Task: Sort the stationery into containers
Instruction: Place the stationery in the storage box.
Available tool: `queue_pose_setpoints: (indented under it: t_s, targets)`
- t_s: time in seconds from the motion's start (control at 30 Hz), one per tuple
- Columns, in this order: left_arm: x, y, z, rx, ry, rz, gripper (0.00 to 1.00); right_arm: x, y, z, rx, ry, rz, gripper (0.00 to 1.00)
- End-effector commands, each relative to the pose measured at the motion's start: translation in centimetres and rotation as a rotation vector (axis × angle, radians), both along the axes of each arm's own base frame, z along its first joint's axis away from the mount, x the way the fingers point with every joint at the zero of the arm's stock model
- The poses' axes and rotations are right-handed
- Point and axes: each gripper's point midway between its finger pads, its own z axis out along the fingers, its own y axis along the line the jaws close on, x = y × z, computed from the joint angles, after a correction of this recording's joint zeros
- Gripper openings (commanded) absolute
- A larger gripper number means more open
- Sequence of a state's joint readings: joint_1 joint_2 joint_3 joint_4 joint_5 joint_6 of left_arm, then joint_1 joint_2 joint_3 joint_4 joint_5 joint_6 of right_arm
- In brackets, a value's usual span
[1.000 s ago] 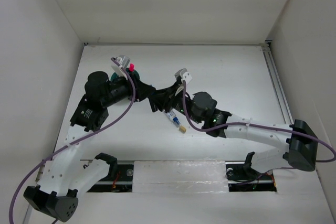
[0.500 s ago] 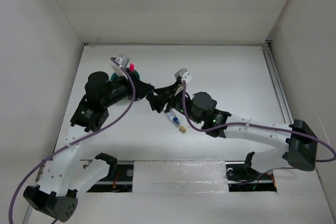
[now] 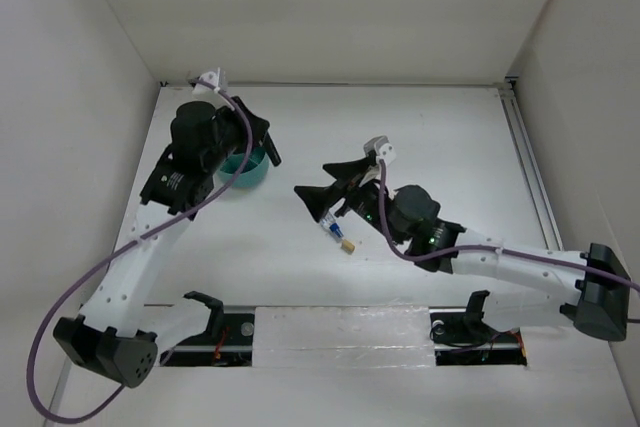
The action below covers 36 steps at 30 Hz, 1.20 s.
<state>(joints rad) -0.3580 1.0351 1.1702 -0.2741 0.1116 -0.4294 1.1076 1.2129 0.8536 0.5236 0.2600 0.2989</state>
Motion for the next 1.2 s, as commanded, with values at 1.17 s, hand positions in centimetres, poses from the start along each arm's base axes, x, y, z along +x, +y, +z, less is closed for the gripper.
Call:
queue_pose_setpoints:
  t_s: [1.17]
  targets:
    - [19.6, 9.0, -4.6, 0.527, -0.041, 0.926, 0.00, -4.7, -5.4, 0.9, 0.065, 0.041, 0.044, 1.00]
